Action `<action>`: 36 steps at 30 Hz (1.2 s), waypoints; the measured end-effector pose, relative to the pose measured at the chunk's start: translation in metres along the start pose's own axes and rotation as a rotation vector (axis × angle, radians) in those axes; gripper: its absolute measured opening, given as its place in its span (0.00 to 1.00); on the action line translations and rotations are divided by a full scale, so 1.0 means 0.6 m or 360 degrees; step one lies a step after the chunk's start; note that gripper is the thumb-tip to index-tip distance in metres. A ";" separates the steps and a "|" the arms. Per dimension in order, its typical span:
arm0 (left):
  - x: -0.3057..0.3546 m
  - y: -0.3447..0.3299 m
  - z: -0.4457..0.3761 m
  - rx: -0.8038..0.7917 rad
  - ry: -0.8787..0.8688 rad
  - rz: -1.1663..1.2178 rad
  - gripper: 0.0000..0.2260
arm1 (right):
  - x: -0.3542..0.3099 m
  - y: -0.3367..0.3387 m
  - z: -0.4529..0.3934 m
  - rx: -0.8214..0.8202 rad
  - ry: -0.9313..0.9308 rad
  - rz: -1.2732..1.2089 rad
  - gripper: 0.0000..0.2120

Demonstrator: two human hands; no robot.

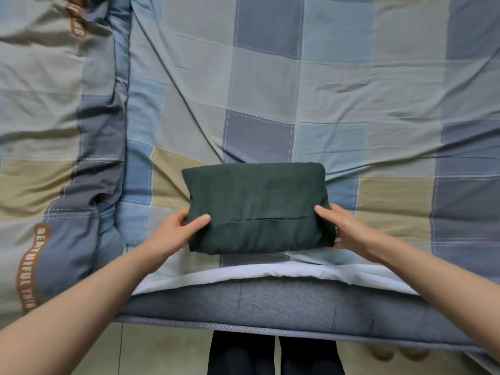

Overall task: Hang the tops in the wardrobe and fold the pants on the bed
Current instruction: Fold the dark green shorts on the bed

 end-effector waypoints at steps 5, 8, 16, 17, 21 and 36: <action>0.008 -0.038 0.007 0.0481 -0.0611 -0.0071 0.08 | 0.005 -0.017 -0.008 0.0659 0.0342 0.0148 0.08; 0.020 -0.047 0.003 0.0624 -0.0792 -0.0106 0.05 | 0.011 -0.006 -0.004 0.0882 0.0414 0.0135 0.08; -0.003 -0.071 -0.017 0.0920 -0.0487 -0.0182 0.15 | -0.004 -0.027 -0.002 0.1289 0.0536 0.0431 0.30; -0.004 -0.080 -0.012 0.0887 -0.0524 -0.0179 0.17 | -0.008 -0.039 0.001 0.1300 0.0629 0.0528 0.32; -0.012 -0.104 0.000 0.0942 -0.0611 -0.0233 0.21 | -0.011 -0.084 -0.010 0.1294 0.0524 0.0897 0.35; 0.028 -0.152 0.153 0.1175 -0.0890 0.0083 0.11 | -0.025 -0.058 0.135 0.1330 0.0807 0.0671 0.27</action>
Point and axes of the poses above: each hand's wrist, its own z-axis away from the middle knuckle, its own y-axis out of the back of the hand, x = y × z, the point moved 3 cm from there along -z, towards the middle knuckle, and after that the axes turned 11 degrees about z, right-handed, at the moved point
